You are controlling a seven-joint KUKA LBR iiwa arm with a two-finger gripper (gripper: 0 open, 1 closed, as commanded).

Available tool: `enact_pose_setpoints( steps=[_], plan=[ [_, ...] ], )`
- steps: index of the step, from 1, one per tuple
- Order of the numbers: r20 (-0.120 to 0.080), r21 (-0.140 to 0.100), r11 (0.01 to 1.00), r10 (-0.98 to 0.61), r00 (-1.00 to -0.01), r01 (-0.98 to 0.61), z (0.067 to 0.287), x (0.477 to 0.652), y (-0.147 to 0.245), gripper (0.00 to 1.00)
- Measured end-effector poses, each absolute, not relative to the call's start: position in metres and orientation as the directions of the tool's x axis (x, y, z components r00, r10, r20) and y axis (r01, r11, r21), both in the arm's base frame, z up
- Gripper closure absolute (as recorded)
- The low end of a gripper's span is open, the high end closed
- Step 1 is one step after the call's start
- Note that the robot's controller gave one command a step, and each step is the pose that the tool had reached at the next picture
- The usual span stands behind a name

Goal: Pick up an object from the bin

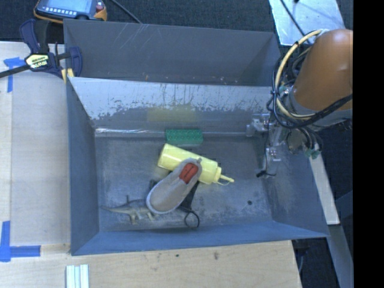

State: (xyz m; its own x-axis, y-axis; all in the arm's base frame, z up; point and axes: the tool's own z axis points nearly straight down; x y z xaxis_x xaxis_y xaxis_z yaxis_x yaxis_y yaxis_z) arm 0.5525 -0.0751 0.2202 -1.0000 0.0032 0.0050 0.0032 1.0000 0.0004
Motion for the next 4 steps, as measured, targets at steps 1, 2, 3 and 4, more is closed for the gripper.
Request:
enact_pose_setpoints(
  steps=[1, 2, 3, 4],
  plan=[
    [-0.004, -0.001, 1.0, 0.001, -1.0, 0.001, 0.225, 0.554, -0.075, 0.0],
    [-0.009, -0.001, 0.999, 0.051, -0.999, 0.051, 0.192, 0.563, -0.055, 0.0],
    [-0.002, 0.0, 0.999, -0.046, -0.999, -0.046, 0.161, 0.55, -0.013, 0.0],
    [-0.003, 0.0, 1.0, -0.023, -1.0, -0.023, 0.132, 0.558, 0.015, 0.0]
  ],
)
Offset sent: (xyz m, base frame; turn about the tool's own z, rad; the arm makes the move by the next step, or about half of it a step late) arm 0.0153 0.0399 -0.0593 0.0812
